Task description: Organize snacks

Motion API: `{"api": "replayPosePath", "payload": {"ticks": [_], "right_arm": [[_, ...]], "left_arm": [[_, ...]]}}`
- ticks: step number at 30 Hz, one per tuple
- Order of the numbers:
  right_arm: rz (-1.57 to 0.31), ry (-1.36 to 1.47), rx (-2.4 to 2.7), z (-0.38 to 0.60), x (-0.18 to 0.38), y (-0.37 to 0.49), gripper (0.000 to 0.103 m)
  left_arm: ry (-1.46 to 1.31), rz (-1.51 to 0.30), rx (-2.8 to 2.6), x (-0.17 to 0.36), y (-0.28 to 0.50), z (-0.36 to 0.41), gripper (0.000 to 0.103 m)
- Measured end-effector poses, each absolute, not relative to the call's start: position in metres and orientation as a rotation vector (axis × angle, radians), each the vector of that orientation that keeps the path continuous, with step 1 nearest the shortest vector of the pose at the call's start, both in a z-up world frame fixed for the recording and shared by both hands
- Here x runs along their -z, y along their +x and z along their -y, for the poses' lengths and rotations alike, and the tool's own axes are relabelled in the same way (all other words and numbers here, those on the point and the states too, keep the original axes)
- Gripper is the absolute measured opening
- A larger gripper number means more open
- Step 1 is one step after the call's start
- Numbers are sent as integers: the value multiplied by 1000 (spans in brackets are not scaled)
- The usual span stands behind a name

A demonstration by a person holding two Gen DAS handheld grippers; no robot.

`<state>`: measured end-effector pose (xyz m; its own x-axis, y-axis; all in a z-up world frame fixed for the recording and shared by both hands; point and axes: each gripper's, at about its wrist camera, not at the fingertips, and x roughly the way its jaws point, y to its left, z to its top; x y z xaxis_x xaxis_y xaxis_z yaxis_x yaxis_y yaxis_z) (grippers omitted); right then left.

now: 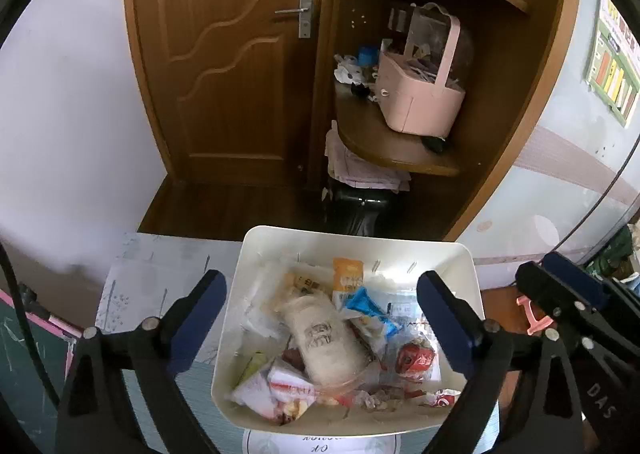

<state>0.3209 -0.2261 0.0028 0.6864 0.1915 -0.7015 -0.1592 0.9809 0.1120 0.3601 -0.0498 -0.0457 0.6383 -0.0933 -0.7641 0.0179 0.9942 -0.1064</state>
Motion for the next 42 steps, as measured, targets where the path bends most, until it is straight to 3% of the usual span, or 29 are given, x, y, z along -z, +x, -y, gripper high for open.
{"api": "replayPosePath", "payload": {"ticks": [8, 19, 37, 42], "right_arm": [[-841, 49, -185, 223, 13, 328, 44], [-867, 62, -175, 218, 22, 317, 47], [-980, 151, -217, 199, 22, 177, 48], [-981, 174, -223, 192, 9, 134, 54]], "left_arm": [[-65, -913, 58, 58, 365, 48, 102], [-55, -907, 58, 51, 345, 37, 102], [-66, -973, 48, 30, 179, -7, 102], [-55, -982, 14, 22, 132, -20, 102]]}}
